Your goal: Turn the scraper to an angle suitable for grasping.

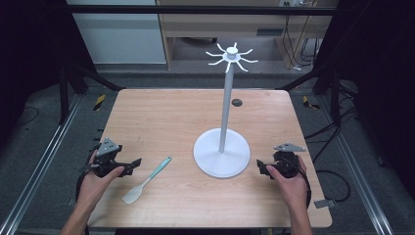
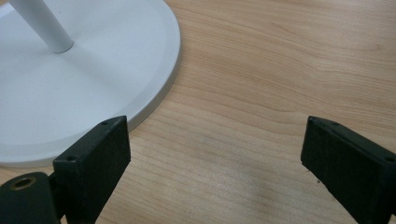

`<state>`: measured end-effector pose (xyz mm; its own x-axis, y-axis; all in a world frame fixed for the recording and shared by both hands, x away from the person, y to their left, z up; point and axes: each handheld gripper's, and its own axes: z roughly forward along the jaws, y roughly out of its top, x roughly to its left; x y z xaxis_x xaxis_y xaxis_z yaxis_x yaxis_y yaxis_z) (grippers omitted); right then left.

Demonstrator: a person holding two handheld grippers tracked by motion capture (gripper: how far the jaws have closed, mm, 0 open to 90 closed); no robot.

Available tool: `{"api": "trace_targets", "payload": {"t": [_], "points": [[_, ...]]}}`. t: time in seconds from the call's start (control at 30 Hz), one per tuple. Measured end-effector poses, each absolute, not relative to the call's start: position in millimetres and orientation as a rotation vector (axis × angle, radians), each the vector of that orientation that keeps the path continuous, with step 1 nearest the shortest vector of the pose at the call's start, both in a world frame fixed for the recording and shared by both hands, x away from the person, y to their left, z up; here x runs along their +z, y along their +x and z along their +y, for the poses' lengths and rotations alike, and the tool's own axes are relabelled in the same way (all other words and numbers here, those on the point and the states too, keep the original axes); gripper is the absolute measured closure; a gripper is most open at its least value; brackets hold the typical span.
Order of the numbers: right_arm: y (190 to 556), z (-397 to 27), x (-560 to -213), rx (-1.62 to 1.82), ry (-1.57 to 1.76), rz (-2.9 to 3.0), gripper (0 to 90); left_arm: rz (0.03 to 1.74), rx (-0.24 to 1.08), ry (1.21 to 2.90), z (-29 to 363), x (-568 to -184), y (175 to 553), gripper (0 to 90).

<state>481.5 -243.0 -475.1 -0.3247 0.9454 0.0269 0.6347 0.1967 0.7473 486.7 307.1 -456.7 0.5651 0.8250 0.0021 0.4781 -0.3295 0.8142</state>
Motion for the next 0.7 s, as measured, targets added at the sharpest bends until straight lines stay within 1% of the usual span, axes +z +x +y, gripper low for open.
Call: {"api": "trace_targets", "payload": {"t": [0.1,0.2,0.23,0.27,0.33,0.37,0.43,0.53,0.63,0.7], "points": [[482.0,-243.8,-475.4,0.938,1.474,2.032,8.7,1.05,0.511,2.038,300.7,-454.2,490.0,9.5],[482.0,-244.3,-475.4,0.939,1.474,2.03,8.7,1.043,0.488,2.057,295.5,-451.6,493.2,20.7],[481.1,-244.3,-474.7,0.946,1.483,2.03,8.7,1.032,0.486,2.109,290.1,-449.2,495.5,23.0],[481.1,-244.3,-474.7,0.946,1.483,2.03,8.7,1.032,0.486,2.109,290.1,-449.2,495.5,25.7],[481.0,-244.6,-473.7,0.959,1.476,2.027,8.7,1.025,0.496,2.185,279.8,-443.9,498.5,35.7],[481.1,-244.6,-473.6,0.959,1.476,2.028,8.8,1.025,0.496,2.185,279.8,-443.9,498.5,40.0],[481.3,-244.4,-473.6,0.96,1.475,2.03,8.8,1.032,0.492,2.228,270.8,-437.9,501.2,53.2],[481.5,-244.1,-473.6,0.961,1.478,2.03,8.8,1.035,0.452,2.274,261.6,-437.2,503.9,67.3],[481.5,-244.0,-473.6,0.962,1.478,2.031,8.8,1.066,0.392,2.289,254.0,-440.4,507.1,79.8],[481.4,-244.1,-473.5,0.964,1.479,2.03,8.8,1.065,0.365,2.331,248.2,-443.6,509.5,85.1]]}}
